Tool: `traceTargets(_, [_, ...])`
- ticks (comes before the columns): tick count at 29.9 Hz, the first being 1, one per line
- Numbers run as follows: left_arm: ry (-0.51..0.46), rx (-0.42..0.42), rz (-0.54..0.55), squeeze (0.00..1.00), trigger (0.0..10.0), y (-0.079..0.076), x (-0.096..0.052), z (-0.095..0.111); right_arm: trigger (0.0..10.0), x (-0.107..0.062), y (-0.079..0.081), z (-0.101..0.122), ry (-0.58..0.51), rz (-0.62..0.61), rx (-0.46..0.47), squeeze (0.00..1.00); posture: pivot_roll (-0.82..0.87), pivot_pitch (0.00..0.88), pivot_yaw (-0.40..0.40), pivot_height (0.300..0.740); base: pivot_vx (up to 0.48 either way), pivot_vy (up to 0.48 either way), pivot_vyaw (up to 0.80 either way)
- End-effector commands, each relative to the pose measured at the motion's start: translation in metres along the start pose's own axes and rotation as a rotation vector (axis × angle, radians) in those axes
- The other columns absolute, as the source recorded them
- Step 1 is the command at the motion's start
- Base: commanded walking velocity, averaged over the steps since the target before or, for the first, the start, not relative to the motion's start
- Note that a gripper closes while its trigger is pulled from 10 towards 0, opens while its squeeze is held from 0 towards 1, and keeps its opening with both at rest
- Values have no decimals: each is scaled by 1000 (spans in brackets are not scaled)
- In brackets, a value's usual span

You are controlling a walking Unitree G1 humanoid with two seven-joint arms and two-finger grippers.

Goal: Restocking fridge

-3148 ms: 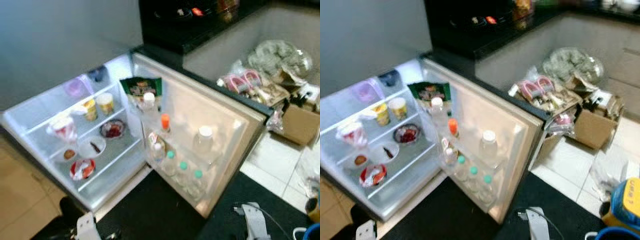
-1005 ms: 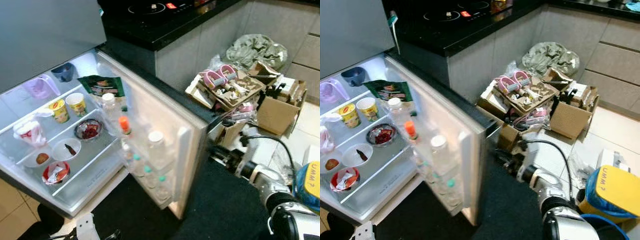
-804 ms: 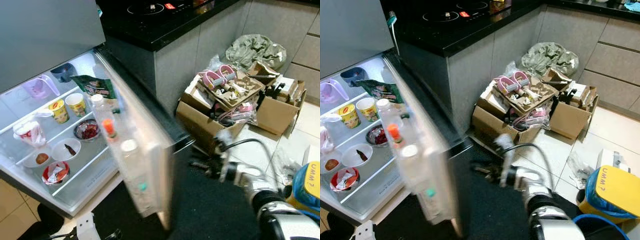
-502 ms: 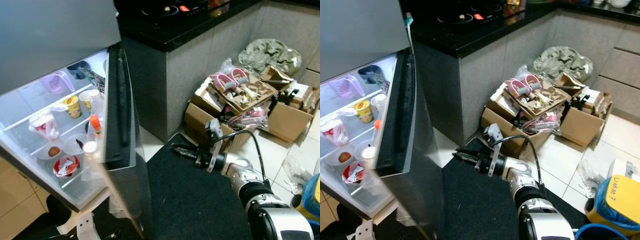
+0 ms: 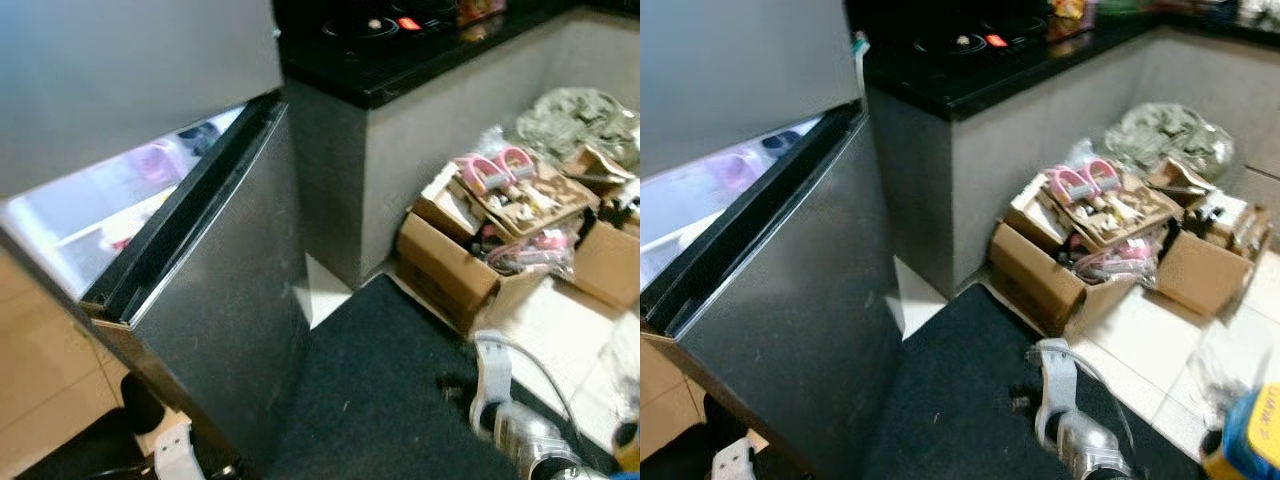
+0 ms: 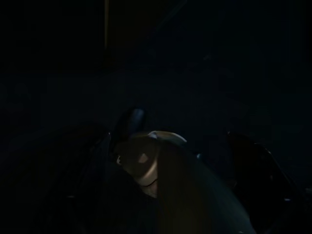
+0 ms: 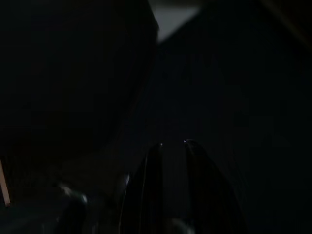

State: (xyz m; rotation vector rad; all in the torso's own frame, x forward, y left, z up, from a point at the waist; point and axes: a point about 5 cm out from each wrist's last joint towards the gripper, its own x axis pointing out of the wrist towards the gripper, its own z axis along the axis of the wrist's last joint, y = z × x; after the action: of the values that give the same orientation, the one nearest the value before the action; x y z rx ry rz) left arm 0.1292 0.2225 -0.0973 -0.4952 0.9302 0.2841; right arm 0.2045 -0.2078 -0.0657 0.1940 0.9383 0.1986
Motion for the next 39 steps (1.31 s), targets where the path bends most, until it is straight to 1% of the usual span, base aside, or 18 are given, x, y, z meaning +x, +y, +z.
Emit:
traceTargets(1, [15, 1, 11, 0, 10000, 2, -1, -4, 10000, -2, -3, -12, 33, -35, 44, 0, -46, 0, 19, 740, 0, 0, 756])
traceTargets(2, [15, 3, 11, 0, 10000, 2, -1, -4, 10000, -7, -8, -33, 99, -79, 61, 0, -45, 0, 18, 740, 0, 0, 756])
traceTargets(3, [15, 3, 11, 0, 10000, 2, -1, -4, 10000, -7, -8, -33, 99, -79, 61, 0, -45, 0, 18, 740, 0, 0, 756])
traceTargets(6, [20, 5, 13, 0, 10000, 1, -1, -4, 10000, -12, -8, -59, 187, -106, 40, 0, -48, 0, 15, 740, 0, 0, 756])
traceTargets(9, [27, 11, 14, 0, 10000, 1, -1, -6, 10000, -13, -6, -68, 214, -111, 33, 0, -54, 0, 17, 740, 0, 0, 754])
traceTargets(16, [29, 15, 14, 0, 10000, 0, -1, -6, 10000, -12, -6, -64, 207, -119, 8, 0, -53, 0, 15, 740, 0, 0, 754])
traceTargets(24, [29, 8, 10, 0, 10000, -2, 0, -6, 10000, -10, -7, -54, 189, -125, -24, 0, -53, 0, 11, 740, 0, 0, 756])
traceTargets(39, [39, 17, -1, 0, 10000, -2, 0, -8, 10000, -12, -9, -59, 212, -132, -47, 0, -55, 0, 12, 740, 0, 0, 756])
